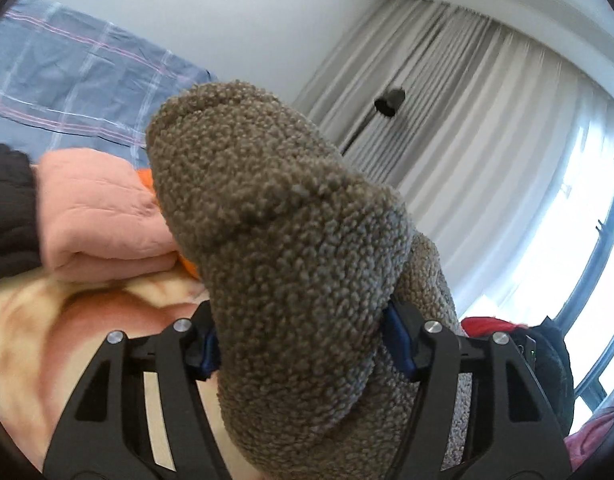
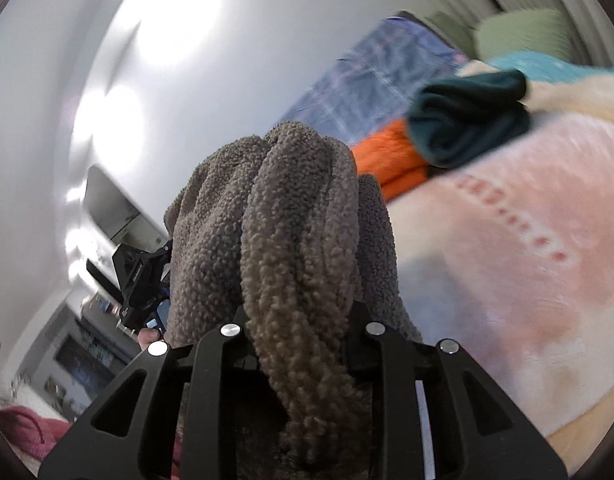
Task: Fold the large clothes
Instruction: 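Carry the fleece bundle with both grippers toward the black folded jacket, then lower the fleece beside the black jacket and open both grippers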
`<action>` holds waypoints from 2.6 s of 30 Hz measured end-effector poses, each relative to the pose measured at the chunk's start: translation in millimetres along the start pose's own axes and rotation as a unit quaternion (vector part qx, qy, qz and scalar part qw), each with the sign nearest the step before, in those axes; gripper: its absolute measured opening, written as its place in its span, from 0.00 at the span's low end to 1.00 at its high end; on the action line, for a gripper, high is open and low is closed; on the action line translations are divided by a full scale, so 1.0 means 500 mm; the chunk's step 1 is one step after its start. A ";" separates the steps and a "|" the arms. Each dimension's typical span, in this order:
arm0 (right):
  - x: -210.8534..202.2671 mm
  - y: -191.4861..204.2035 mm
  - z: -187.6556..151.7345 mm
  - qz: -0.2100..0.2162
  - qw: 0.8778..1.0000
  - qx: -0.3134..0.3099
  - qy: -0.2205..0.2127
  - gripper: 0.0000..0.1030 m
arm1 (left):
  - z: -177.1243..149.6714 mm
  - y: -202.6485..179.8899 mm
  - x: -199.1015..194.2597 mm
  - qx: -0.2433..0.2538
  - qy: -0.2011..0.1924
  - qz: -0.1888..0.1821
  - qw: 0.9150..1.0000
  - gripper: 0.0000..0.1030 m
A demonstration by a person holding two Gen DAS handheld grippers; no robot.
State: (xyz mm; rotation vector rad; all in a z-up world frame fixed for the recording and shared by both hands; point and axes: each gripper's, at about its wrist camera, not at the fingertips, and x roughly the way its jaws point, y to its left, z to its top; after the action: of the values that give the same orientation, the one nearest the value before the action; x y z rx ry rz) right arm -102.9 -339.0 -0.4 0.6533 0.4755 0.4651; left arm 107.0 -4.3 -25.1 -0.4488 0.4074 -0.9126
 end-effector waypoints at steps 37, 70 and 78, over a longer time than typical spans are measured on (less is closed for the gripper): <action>1.288 0.426 -0.154 0.054 0.943 -0.079 0.319 0.23 | 0.418 0.624 -0.626 -0.001 -0.113 0.534 0.838 0.66; 0.788 0.476 -0.157 -0.037 0.928 -0.346 0.136 0.75 | 0.136 0.435 -0.489 0.005 -0.091 0.470 0.878 0.98; 0.608 0.487 -0.144 -0.081 0.932 -0.344 0.084 0.88 | 0.045 0.211 -0.431 0.056 -0.076 0.445 0.890 0.98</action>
State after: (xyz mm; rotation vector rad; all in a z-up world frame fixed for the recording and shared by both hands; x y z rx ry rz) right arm 36.6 30.7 29.7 -0.1055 0.4833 0.4932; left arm 69.8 233.6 -31.3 -0.1789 0.3582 -0.0015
